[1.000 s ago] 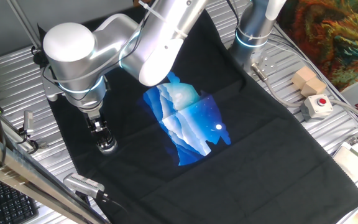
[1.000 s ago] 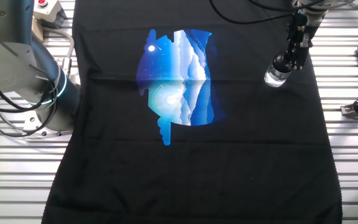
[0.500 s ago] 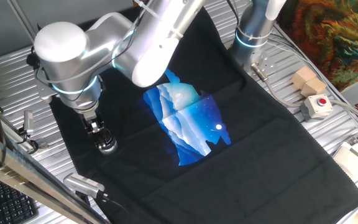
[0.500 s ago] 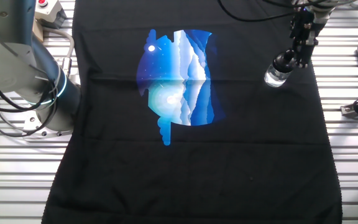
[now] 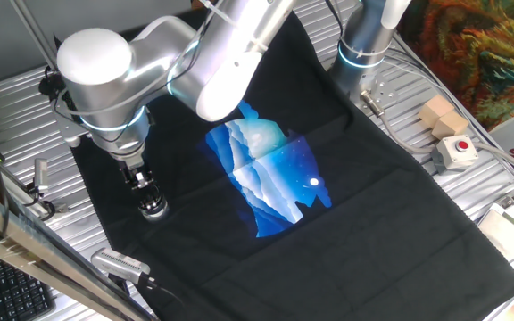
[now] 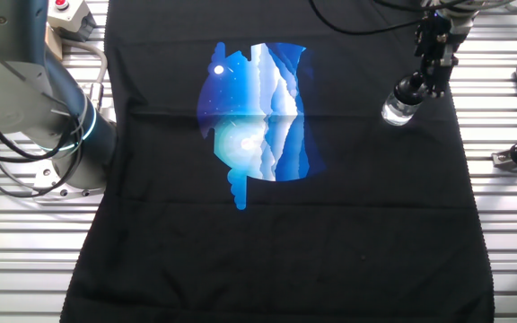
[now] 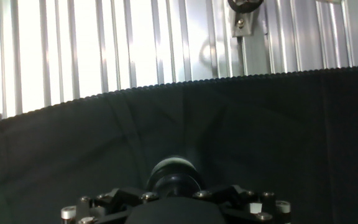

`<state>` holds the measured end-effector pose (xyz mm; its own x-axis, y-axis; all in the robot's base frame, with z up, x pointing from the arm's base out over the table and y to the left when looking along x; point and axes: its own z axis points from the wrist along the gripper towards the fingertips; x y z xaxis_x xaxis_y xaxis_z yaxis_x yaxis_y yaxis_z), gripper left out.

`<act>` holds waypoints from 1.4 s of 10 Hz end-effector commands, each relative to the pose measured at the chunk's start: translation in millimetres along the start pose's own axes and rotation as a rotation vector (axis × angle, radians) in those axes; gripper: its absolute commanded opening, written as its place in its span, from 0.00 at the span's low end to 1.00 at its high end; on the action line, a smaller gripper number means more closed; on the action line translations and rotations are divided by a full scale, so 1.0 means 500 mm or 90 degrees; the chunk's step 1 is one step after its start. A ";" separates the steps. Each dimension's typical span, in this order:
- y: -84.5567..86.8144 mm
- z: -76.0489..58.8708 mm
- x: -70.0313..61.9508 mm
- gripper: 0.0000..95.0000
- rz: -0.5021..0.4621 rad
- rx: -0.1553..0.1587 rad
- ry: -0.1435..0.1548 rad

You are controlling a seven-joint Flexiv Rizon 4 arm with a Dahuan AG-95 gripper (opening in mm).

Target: Screw the lid onto the jar

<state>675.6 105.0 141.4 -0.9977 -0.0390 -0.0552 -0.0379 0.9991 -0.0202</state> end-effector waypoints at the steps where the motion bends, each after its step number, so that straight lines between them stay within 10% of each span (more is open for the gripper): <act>1: 0.001 0.001 0.000 0.80 0.001 0.001 0.004; 5: 0.005 0.000 -0.002 0.80 -0.044 -0.002 0.012; 6: 0.011 0.000 -0.002 1.00 -0.114 -0.004 0.009; 7: 0.021 0.000 0.000 0.80 -0.171 -0.006 0.007; 14: 0.034 -0.001 0.003 0.80 -0.339 -0.012 0.002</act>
<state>673.1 120.8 141.6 -0.8621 -0.5053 -0.0397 -0.5046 0.8630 -0.0261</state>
